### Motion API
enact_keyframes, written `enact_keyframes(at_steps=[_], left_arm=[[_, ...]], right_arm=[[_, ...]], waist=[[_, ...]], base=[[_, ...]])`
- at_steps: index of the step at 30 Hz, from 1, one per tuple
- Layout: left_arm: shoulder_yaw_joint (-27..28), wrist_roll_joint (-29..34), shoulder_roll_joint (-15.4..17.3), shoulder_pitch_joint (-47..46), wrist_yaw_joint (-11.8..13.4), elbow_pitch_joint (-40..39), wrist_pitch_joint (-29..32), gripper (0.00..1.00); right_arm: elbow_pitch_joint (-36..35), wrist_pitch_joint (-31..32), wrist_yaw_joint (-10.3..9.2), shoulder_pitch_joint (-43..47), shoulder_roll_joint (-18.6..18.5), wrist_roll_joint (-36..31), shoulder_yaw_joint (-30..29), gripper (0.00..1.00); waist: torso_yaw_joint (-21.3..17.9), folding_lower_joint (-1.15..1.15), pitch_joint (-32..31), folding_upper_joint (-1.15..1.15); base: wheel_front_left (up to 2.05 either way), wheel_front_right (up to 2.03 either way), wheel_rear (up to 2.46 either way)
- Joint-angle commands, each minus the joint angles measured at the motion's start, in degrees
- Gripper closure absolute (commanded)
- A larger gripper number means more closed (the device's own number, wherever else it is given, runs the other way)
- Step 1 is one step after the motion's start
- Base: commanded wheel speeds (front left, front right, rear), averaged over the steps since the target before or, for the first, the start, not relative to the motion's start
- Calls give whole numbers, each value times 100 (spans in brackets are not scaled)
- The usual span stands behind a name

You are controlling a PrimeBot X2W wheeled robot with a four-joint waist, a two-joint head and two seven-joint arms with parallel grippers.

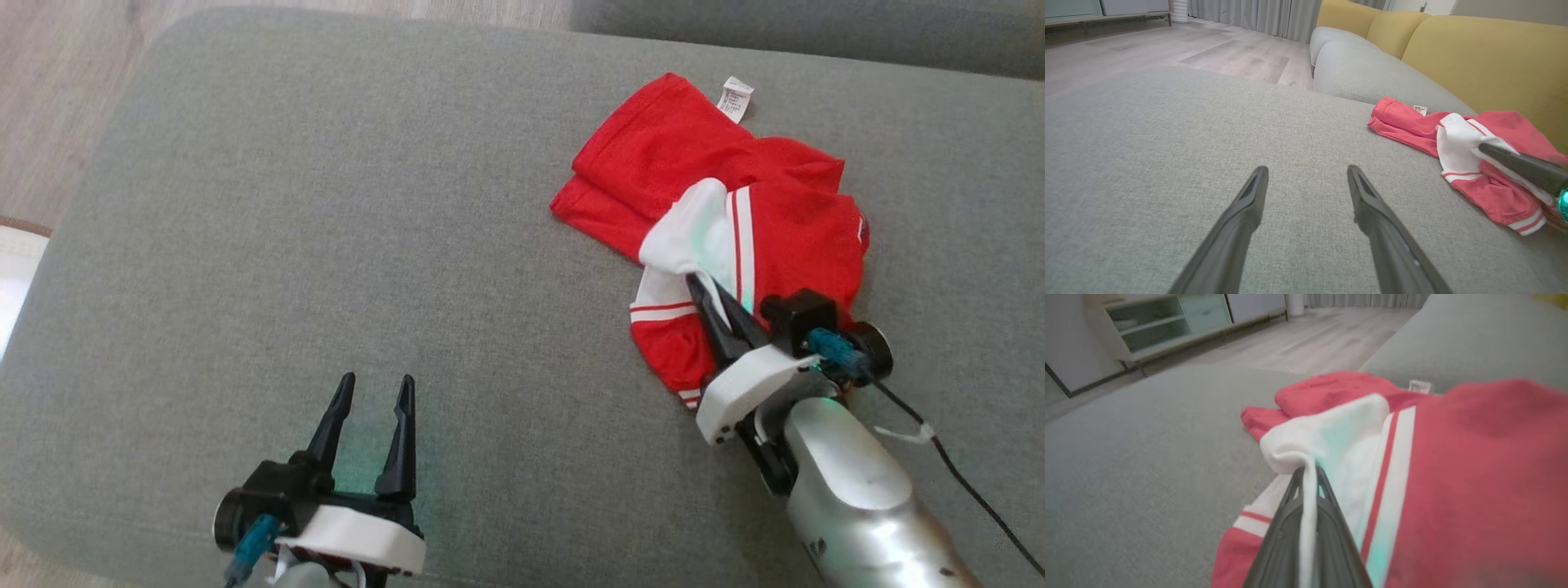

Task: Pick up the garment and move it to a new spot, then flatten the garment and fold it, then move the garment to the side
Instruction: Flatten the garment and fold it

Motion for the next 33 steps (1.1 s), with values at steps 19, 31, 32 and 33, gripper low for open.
enact_keyframes(at_steps=[19, 31, 32, 33], left_arm=[[242, 86, 2, 312, -69, -22, -55, 0], [189, 2, 2, 290, -55, -92, -55, 0], [164, -3, 2, 282, -50, -94, -55, 0], [142, -5, 2, 276, -46, -88, -55, 0]], right_arm=[[-2773, -22, -4, -1948, 40, 1686, 887, 100], [-798, -22, -4, -2659, -530, 83, -1683, 100], [-569, -22, -4, -2595, -742, -150, -1998, 100], [-312, -22, -4, -2521, -969, -394, -2333, 100]], waist=[[291, 0, -696, 0], [550, 0, -424, 0], [560, 0, -383, 0], [565, 0, -350, 0]], base=[[0, 0, 0], [0, 0, 0], [0, 0, 0], [0, 0, 0]])
